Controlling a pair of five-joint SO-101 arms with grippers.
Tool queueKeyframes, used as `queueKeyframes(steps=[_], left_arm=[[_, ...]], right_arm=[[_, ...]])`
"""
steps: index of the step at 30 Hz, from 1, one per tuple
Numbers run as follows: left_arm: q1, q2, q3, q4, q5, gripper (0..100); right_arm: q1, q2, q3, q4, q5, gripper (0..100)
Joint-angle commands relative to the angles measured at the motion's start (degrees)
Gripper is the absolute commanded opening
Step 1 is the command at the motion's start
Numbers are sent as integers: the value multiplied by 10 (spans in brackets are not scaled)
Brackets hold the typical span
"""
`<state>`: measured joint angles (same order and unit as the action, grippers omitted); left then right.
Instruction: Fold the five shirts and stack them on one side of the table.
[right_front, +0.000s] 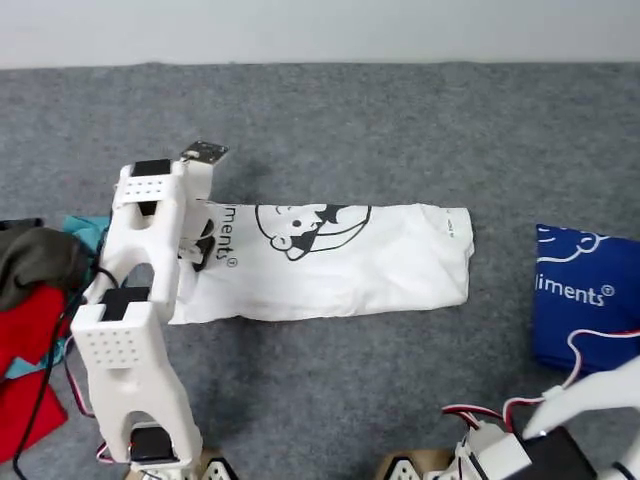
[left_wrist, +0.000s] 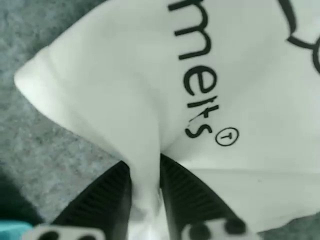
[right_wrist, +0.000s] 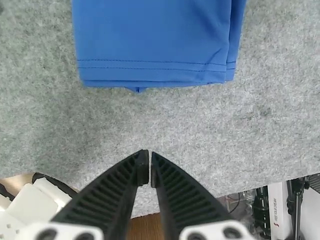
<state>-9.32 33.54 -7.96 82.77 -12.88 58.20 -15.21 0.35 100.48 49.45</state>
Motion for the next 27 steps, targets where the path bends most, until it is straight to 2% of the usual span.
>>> queueKeyframes(steps=[1, 5, 10, 15, 20, 27], left_arm=[[-47, -55, -16, 9, -3, 13], [-54, -92, -16, 44, -22, 13], [-30, -148, -16, 77, -26, 13], [18, -209, -16, 111, -25, 13], [70, -241, -15, 141, 10, 13], [132, -268, -16, 152, 15, 13]], right_arm=[[6, -28, -25, 22, 2, 19], [6, -28, -25, 22, 2, 19], [6, -28, -25, 22, 2, 19], [6, -28, -25, 22, 2, 19], [6, -28, -25, 22, 1, 19], [6, -28, -25, 22, 1, 19]])
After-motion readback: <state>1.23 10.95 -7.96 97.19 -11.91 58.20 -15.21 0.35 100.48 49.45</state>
